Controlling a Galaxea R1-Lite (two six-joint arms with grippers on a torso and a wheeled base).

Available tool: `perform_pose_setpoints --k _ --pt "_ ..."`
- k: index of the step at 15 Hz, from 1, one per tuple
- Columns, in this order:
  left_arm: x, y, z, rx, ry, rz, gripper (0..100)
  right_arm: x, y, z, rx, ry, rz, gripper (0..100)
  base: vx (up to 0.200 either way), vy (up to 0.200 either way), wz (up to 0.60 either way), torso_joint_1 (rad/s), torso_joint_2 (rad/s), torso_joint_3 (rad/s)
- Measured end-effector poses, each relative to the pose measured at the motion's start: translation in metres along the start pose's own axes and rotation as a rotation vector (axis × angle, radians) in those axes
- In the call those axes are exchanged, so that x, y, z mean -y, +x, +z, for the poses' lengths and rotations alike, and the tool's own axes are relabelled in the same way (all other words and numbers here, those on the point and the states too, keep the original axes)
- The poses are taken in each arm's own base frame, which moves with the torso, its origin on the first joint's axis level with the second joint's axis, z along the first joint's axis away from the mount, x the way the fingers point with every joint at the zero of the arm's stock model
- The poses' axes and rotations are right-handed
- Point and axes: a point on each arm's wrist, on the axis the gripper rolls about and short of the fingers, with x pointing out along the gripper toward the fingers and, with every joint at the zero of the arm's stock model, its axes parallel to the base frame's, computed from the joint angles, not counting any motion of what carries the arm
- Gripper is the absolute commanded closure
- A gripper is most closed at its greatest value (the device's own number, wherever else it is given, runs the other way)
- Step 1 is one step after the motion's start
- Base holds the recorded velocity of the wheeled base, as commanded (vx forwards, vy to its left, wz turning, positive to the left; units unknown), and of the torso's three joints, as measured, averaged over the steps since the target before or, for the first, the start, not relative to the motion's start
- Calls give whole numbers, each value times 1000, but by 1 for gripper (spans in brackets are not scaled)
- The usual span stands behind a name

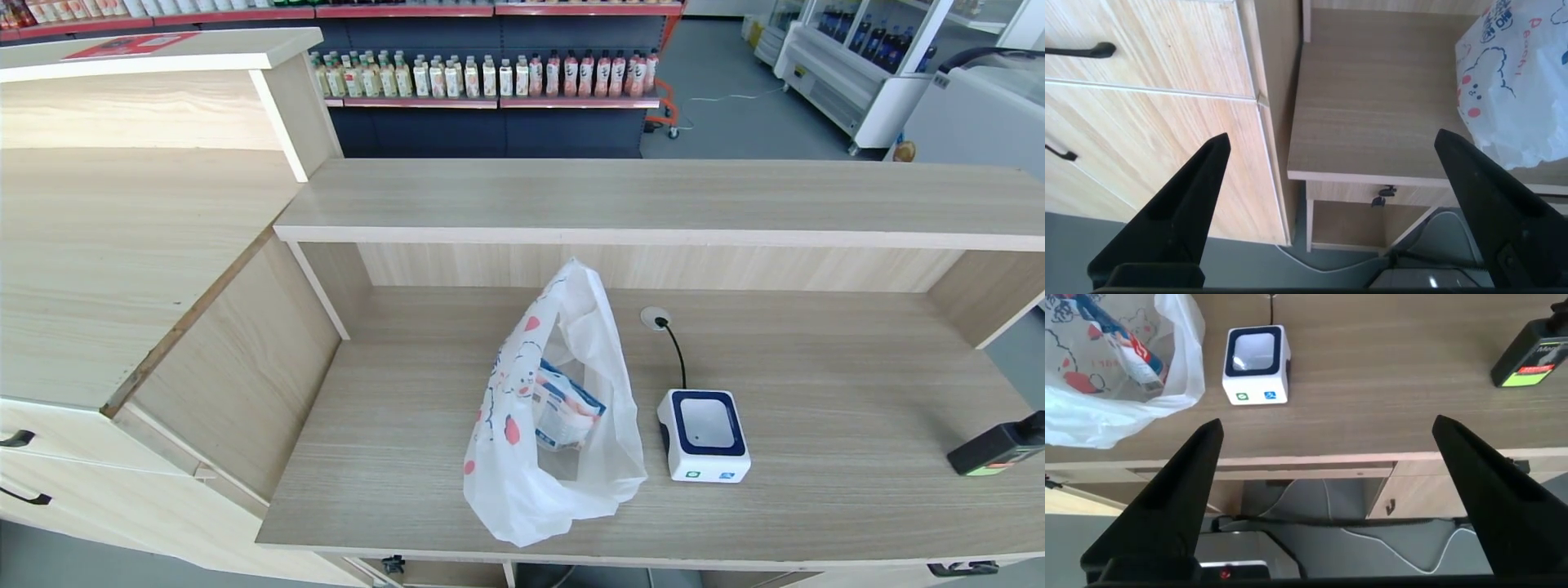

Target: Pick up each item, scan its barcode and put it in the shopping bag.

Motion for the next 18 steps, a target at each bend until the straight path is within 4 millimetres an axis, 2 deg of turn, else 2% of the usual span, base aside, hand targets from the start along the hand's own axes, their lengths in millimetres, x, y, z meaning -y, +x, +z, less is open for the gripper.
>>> perform_pose_setpoints --k 4,7,18 --pt "0 0 0 0 1 0 0 0 0 0 -1 1 0 0 -200 0 0 -5 -4 -2" --pt "0 0 0 0 1 0 0 0 0 0 -1 0 0 0 0 0 0 0 0 0" --pt "0 0 0 0 13 0 0 0 0 0 -3 0 1 0 0 -200 0 5 1 1"
